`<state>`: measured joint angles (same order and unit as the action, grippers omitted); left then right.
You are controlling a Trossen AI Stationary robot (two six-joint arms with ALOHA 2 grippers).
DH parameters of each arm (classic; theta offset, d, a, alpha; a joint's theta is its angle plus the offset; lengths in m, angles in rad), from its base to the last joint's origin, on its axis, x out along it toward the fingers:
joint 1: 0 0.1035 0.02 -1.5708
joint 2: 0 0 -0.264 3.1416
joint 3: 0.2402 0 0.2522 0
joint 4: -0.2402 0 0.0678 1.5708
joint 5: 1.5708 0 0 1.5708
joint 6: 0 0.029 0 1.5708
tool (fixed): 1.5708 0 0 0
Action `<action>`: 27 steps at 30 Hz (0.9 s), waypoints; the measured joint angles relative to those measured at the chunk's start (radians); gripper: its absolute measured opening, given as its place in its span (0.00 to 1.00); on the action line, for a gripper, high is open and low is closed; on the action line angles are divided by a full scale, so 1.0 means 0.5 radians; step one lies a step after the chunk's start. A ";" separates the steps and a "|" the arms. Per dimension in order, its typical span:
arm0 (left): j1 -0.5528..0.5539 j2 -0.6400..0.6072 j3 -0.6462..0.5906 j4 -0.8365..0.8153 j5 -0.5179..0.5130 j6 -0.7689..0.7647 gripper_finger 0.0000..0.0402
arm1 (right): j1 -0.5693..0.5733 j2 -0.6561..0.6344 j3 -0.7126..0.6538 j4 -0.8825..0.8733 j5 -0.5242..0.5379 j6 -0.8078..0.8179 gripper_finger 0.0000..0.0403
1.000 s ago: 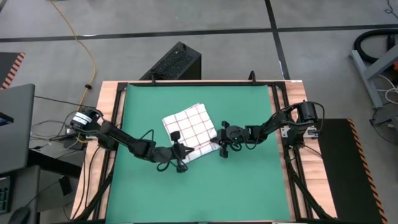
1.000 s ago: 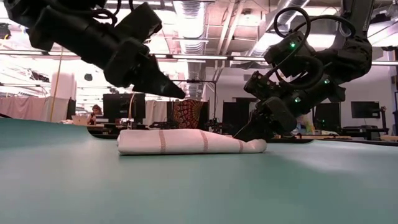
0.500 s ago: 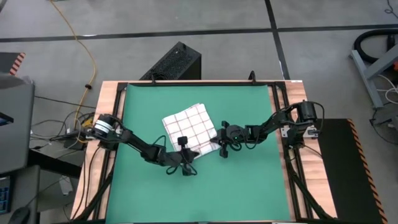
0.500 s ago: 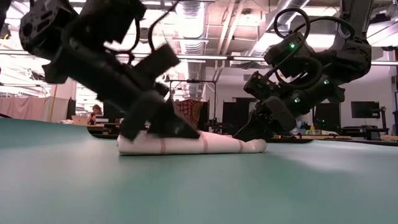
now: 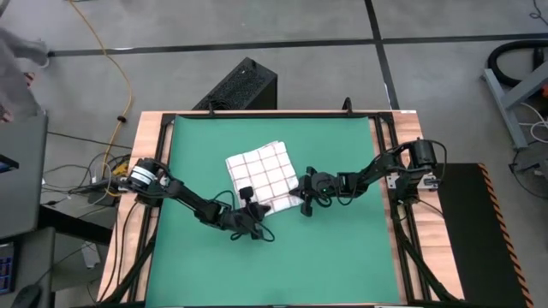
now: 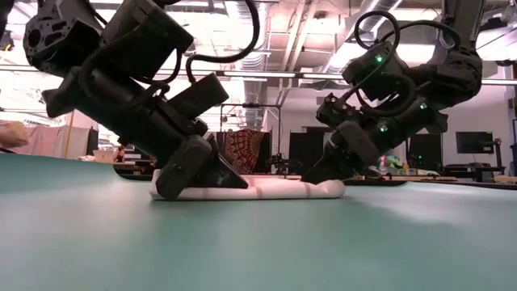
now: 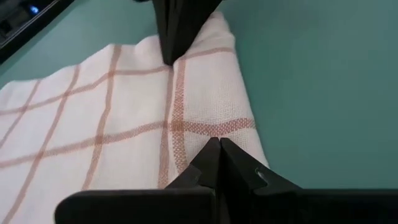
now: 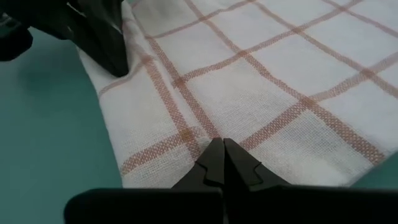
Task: Roll towel into tight, uniform cylinder
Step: Roll the kitchen towel on the table
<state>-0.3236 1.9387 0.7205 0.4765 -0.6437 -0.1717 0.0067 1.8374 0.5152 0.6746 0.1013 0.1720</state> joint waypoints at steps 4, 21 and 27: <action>-0.015 -0.002 0.002 -0.073 -0.015 -0.024 0.00 | 0.012 0.000 0.000 0.001 0.013 0.092 0.04; -0.022 -0.001 -0.006 -0.164 0.080 0.004 0.00 | 0.147 -0.445 -0.008 0.011 0.313 -0.364 0.06; -0.021 -0.001 -0.006 -0.165 0.130 0.036 0.00 | 0.230 -0.705 -0.006 -0.291 0.032 -0.730 0.12</action>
<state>-0.3340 1.9385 0.7174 0.3939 -0.5789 -0.1537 0.1215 1.4851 0.5121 0.5292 0.1171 -0.1932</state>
